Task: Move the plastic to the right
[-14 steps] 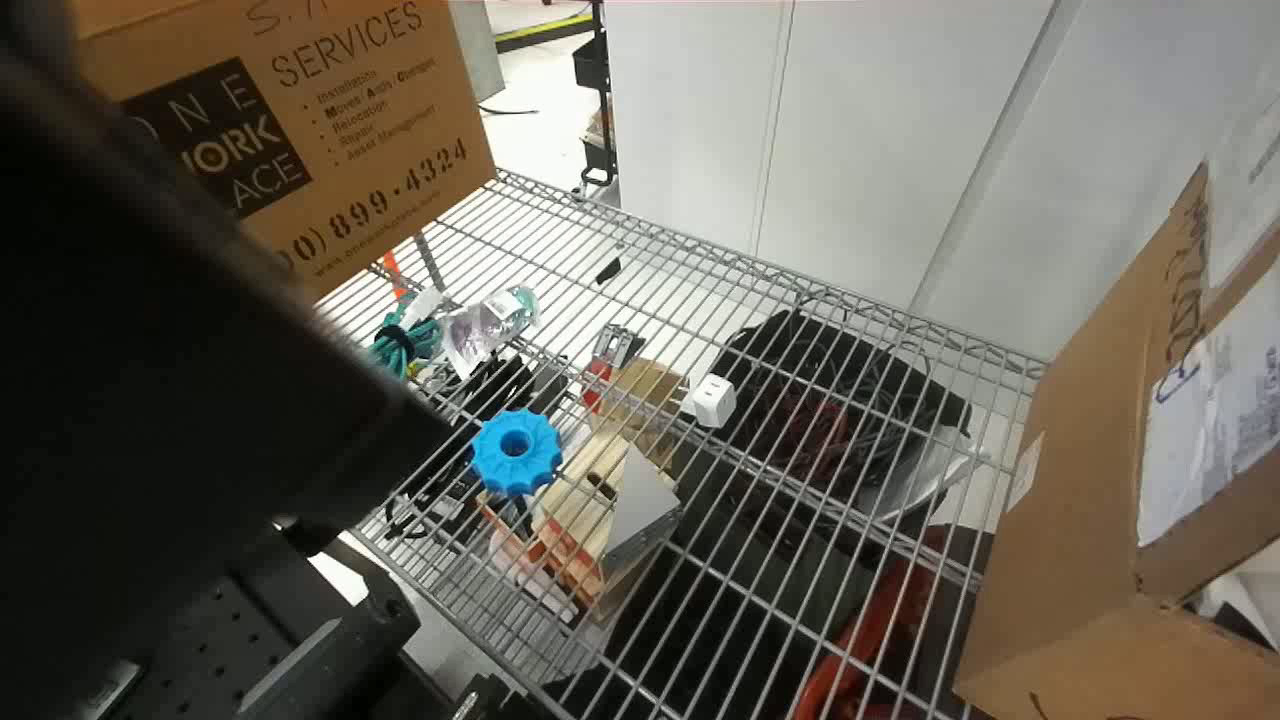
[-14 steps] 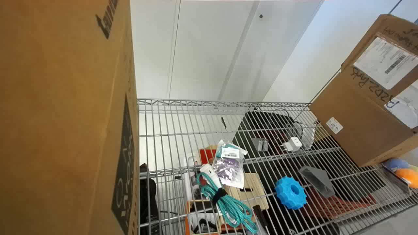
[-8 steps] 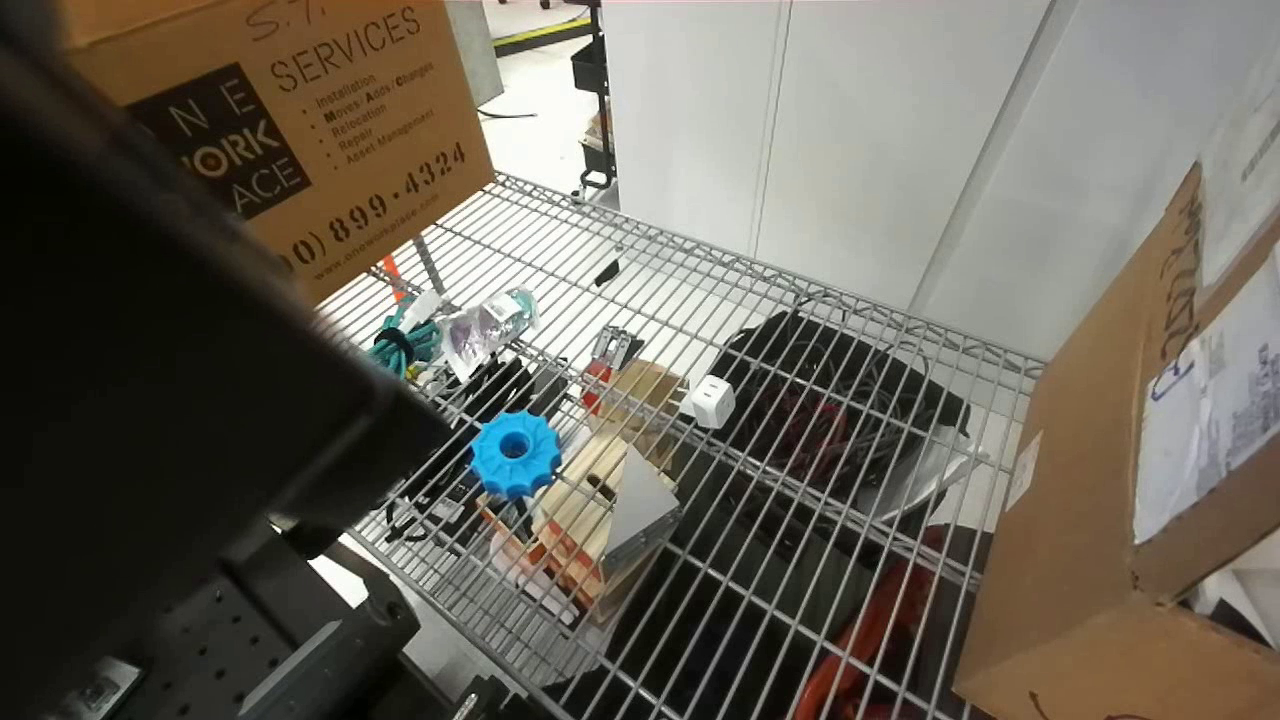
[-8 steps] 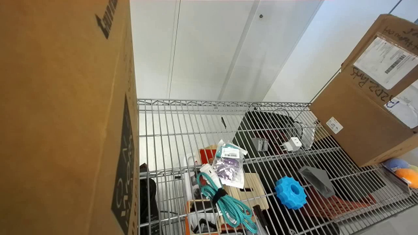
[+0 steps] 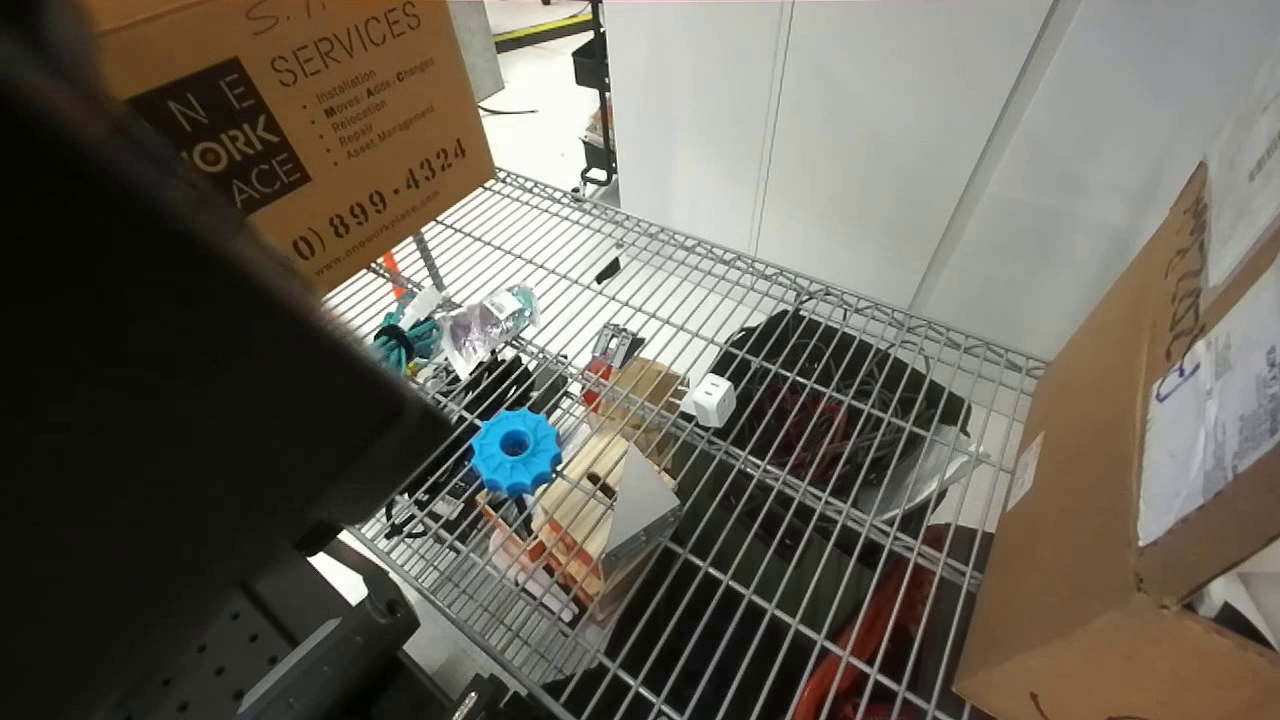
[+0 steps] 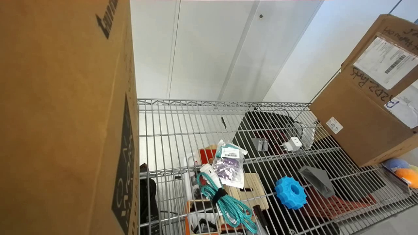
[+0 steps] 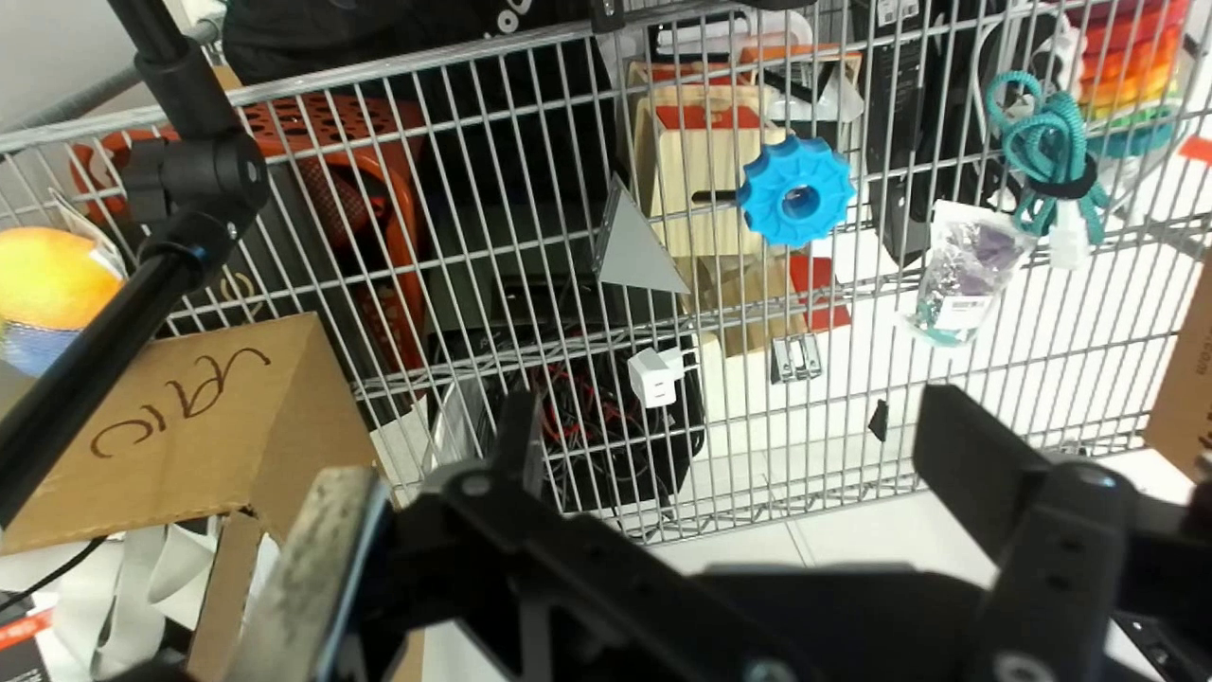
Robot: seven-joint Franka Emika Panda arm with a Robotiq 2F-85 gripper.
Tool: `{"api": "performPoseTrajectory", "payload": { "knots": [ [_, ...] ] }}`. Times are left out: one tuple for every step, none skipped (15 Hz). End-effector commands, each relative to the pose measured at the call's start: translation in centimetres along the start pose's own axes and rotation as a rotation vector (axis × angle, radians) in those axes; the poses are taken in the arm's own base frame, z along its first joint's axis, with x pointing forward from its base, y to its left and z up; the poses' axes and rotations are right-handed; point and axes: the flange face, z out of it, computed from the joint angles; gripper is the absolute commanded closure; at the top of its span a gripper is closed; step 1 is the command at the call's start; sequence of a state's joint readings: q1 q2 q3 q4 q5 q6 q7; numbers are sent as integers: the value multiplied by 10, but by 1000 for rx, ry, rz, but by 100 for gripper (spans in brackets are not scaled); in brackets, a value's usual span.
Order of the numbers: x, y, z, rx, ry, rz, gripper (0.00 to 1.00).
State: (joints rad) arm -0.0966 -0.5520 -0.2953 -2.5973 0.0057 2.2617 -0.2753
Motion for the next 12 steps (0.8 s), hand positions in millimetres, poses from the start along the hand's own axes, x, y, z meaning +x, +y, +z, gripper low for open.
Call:
{"api": "performPoseTrajectory", "payload": {
  "knots": [
    [28,3,11,37,-29,-42,0],
    [40,-1,16,46,-39,-63,0],
    [50,-2,20,47,-51,-75,0],
    [64,-10,26,49,-65,-98,0],
    [76,-16,32,53,-75,-118,0],
    [92,-28,42,68,-91,-150,0],
    [103,-37,51,77,-106,-176,0],
    [116,-53,68,95,-124,-211,0],
    [125,-63,79,113,-130,-234,0],
    [135,-77,93,130,-144,-253,0],
    [142,-85,104,140,-153,-275,0],
    [149,-95,115,144,-157,-295,0]
  ]
}}
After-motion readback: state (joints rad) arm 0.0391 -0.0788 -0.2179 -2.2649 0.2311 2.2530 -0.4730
